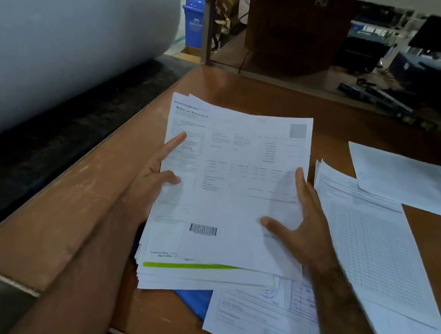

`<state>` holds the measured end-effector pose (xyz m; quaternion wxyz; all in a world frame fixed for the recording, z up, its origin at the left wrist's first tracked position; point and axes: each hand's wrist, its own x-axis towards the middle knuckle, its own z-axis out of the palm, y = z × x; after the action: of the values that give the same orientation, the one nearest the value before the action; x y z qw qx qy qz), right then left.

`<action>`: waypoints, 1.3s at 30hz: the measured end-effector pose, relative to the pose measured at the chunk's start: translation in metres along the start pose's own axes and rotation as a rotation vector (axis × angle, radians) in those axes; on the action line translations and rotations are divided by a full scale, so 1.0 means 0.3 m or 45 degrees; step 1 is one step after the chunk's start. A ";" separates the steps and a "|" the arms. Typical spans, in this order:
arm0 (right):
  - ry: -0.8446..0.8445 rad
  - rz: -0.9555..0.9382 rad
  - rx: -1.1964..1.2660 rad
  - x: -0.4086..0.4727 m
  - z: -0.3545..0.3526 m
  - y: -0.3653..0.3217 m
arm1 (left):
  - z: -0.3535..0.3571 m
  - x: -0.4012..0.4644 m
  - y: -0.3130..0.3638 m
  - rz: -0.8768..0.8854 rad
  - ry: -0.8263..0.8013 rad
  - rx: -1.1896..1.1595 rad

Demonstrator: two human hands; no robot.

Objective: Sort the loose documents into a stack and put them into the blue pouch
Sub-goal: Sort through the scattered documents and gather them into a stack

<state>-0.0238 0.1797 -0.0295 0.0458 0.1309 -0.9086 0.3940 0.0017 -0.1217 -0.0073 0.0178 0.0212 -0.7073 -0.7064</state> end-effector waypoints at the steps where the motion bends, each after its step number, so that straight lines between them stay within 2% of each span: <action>1: -0.003 0.011 0.007 -0.002 -0.001 -0.003 | 0.000 0.000 -0.002 0.011 0.001 -0.015; 4: -0.020 -0.008 -0.037 -0.002 0.000 -0.013 | 0.001 -0.002 -0.022 0.056 0.053 -0.028; 8: -0.085 -0.137 -0.262 0.016 0.041 -0.055 | 0.024 0.007 -0.005 0.184 0.088 0.417; 10: -0.155 -0.152 -0.426 0.031 0.086 -0.081 | 0.012 0.004 -0.009 0.195 0.056 0.461; 12: -0.248 -0.120 -0.480 0.043 0.127 -0.112 | -0.012 0.007 -0.024 0.161 0.023 0.406; 14: -0.254 -0.100 -0.430 0.057 0.152 -0.128 | -0.030 0.010 -0.033 0.165 0.021 0.349; 17: -0.003 0.054 -0.271 0.100 0.136 -0.109 | -0.052 0.012 -0.027 0.202 0.062 0.202; 20: 0.209 0.285 -0.368 0.174 0.094 -0.049 | -0.060 0.008 -0.033 0.194 0.117 0.056; 24: 0.125 0.508 -0.416 0.271 0.076 -0.036 | -0.067 0.024 -0.071 0.214 0.111 -0.006; 28: 0.084 0.599 -0.594 0.336 0.087 -0.051 | -0.080 0.040 -0.088 0.273 0.108 -0.061; 34: 0.145 0.633 -0.140 0.447 0.113 0.068 | -0.080 0.047 -0.094 0.281 0.087 -0.143; 39: 0.329 0.465 0.017 0.360 0.062 -0.023 | -0.082 0.040 -0.091 0.280 0.090 -0.179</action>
<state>-0.1254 0.1398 -0.0172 0.0888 -0.0869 -0.9012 0.4153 -0.0088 -0.1470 -0.0346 0.1215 -0.0328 -0.6532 -0.7467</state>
